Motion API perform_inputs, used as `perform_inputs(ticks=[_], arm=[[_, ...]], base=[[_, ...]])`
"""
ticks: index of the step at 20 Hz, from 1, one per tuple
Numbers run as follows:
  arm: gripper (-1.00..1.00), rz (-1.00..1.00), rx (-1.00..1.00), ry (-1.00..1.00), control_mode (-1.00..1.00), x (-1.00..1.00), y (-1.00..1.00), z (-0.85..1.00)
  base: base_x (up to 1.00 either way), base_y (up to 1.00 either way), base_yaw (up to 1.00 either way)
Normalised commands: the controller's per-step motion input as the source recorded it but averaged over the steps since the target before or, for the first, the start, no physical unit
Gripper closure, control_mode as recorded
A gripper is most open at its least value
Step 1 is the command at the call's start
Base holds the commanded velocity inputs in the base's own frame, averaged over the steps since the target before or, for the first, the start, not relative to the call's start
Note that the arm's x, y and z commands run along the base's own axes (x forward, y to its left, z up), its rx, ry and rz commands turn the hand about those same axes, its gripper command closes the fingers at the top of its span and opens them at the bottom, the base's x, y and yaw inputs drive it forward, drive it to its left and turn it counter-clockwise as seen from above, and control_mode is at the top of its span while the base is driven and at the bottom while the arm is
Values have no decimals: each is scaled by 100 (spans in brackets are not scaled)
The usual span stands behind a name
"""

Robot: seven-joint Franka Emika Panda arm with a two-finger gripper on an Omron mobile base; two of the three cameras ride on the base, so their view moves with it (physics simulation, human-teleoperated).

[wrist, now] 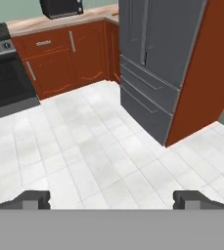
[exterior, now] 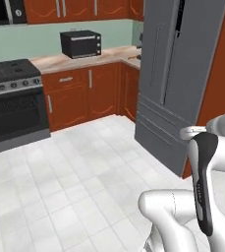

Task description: Take the fork and place it on the left side of the plate. Then take the spoon and place it on the right side of the plate. Make sure they're directly next to the plate.

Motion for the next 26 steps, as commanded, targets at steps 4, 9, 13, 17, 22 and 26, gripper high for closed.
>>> perform_inputs(ticks=[4, 9, 13, 17, 22, 26], arm=[[-100, 0, 0, 0, 100, 0, 0, 0], [-100, 0, 0, 0, 100, 0, 0, 0], [-100, 0, 0, 0, 100, 0, 0, 0], [-100, 0, 0, 0, 100, 0, 0, 0], [-100, 0, 0, 0, 100, 0, 0, 0], [-100, 0, 0, 0, 100, 0, 0, 0]], base=[[100, 62, -30], [100, 66, -30], [100, 74, -29], [100, 79, -29], [100, 81, -29], [100, 83, -27]])
